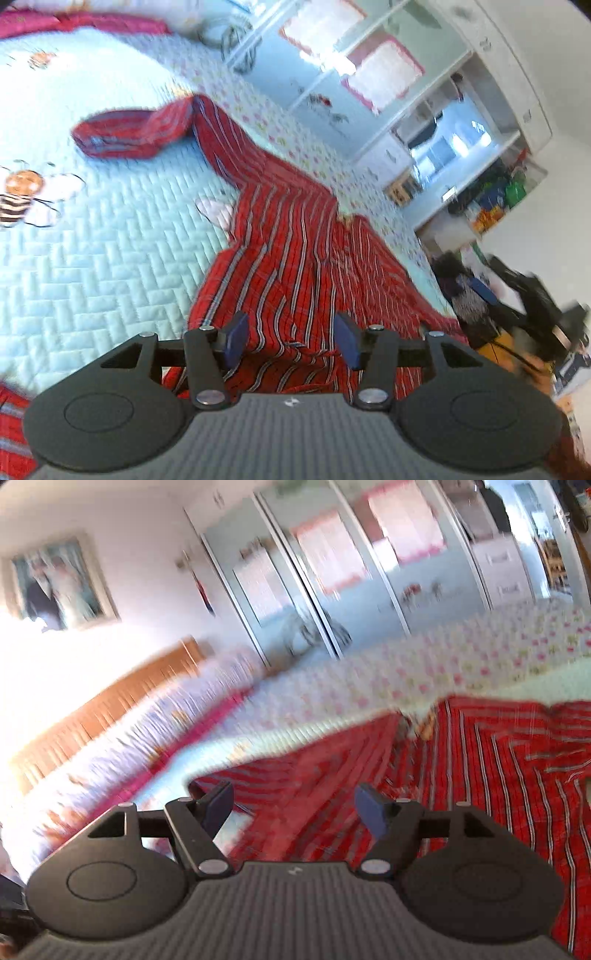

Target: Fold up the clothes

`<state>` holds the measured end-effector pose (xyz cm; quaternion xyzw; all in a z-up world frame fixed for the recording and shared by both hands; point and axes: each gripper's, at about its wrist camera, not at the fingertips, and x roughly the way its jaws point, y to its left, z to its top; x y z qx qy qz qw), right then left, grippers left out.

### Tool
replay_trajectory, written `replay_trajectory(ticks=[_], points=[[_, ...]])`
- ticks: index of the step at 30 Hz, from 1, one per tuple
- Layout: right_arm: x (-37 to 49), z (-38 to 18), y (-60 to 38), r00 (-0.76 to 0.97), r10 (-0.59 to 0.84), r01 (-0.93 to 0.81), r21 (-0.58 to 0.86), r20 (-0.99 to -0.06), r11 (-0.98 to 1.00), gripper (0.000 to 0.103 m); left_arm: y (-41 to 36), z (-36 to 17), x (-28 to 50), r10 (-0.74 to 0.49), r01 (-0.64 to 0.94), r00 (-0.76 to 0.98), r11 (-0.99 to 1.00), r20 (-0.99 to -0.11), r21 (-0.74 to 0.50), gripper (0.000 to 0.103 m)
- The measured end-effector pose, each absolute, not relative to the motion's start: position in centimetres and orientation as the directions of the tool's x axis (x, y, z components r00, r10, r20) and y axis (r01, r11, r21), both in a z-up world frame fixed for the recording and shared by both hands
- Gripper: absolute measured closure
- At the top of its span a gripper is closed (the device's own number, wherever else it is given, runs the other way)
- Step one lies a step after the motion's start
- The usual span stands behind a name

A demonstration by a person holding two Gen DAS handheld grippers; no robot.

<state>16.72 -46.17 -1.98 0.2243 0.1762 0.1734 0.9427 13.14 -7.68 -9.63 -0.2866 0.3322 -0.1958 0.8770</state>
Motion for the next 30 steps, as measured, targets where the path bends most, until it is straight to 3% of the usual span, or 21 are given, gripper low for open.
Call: replay_trajectory(ticks=[5, 8, 11, 19, 23, 30], points=[[5.7, 2.2, -47.7, 0.906, 0.397, -0.280, 0.497, -0.145, 0.822, 0.027, -7.0, -8.4, 7.6, -0.448, 0.076, 0.745, 0.793, -0.494, -0.605, 0.045], [-1.3, 4.8, -48.6, 0.917, 0.388, -0.296, 0.492, -0.094, 0.819, 0.020, -7.0, -6.8, 4.5, -0.419, 0.046, 0.744, 0.809, -0.520, -0.586, 0.045], [-9.3, 8.2, -51.4, 0.942, 0.336, -0.296, 0.534, 0.024, 0.792, 0.011, -6.9, -5.3, 2.1, -0.419, 0.015, 0.728, 0.801, -0.543, -0.598, 0.044], [-23.7, 14.2, -57.2, 0.937, 0.220, -0.346, 0.617, 0.273, 0.707, 0.002, -5.2, -4.5, -2.6, -0.326, -0.061, 0.728, 0.846, -0.604, -0.529, 0.040], [-25.3, 15.1, -56.8, 0.915, 0.330, -0.401, 0.605, 0.231, 0.688, 0.000, -1.7, -6.3, -3.4, -0.279, -0.137, 0.737, 0.830, -0.615, -0.541, 0.040], [-18.8, 6.5, -47.8, 0.869, 0.489, -0.310, 0.693, -0.071, 0.651, 0.000, 1.4, -11.1, -3.5, -0.218, -0.218, 0.668, 0.857, -0.711, -0.468, 0.040]])
